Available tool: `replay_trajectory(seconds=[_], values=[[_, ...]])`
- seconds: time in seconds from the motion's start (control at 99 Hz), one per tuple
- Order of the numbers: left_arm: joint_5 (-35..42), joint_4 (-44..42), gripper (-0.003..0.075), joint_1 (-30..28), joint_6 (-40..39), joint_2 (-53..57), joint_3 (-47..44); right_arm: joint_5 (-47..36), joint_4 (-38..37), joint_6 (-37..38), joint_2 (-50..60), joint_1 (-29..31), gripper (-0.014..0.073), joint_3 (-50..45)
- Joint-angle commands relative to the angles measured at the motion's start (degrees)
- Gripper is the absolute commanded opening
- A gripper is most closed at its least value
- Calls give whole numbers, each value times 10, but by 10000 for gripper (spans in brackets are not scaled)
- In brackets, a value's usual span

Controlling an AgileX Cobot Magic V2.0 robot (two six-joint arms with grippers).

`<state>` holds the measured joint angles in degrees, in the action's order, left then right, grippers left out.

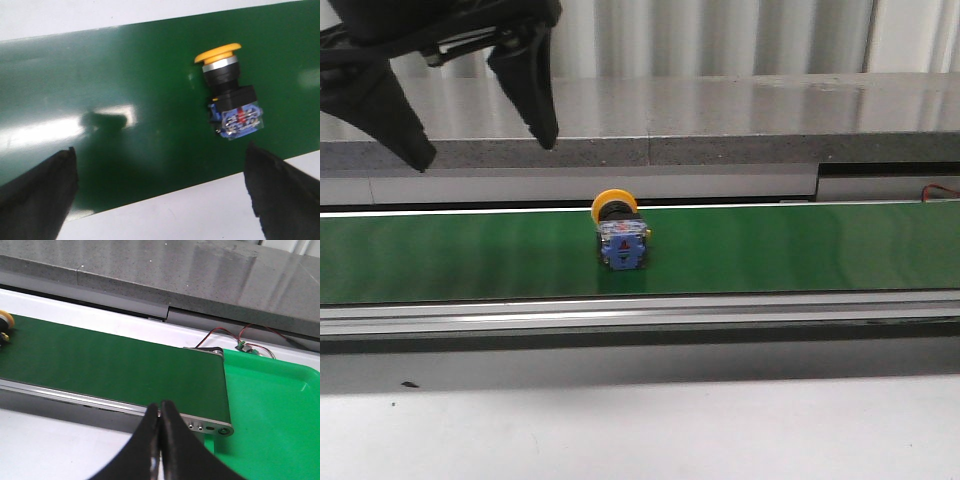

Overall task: Move button from right to left
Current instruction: 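Lower the open left gripper over the button and close on it, then lift the button off the belt with the left gripper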

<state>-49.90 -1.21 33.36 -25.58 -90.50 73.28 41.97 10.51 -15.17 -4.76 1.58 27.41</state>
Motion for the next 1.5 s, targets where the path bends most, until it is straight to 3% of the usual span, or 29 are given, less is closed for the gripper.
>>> replay_trajectory(seconds=[0.0, 0.242, 0.525, 0.737, 0.909, 0.979, 1.232, 1.494], values=[[9, -4, 640, 12, -22, 1, 39, -39, 7, -4, -8, -1, -68, 13], [-44, 3, 640, 19, -26, -60, 103, -39, 7, -4, -8, -1, -68, 13], [-46, 8, 625, 19, -26, -112, 126, -39, 7, -4, -8, -1, -68, 13], [-39, 12, 437, 19, -27, -141, 127, -39, 7, -4, -8, -1, -68, 13], [-46, 12, 151, 19, -27, -148, 125, -39, 7, -4, -8, -1, -68, 13], [-46, 12, 85, 17, -27, -148, 127, -39, 7, -4, -8, -1, -68, 13], [-58, 12, 71, -2, -25, -125, 131, -39, 7, -4, -8, -1, -68, 13], [-89, 26, 71, -74, 58, -84, 131, -39, 7, -4, -8, -1, -68, 13]])
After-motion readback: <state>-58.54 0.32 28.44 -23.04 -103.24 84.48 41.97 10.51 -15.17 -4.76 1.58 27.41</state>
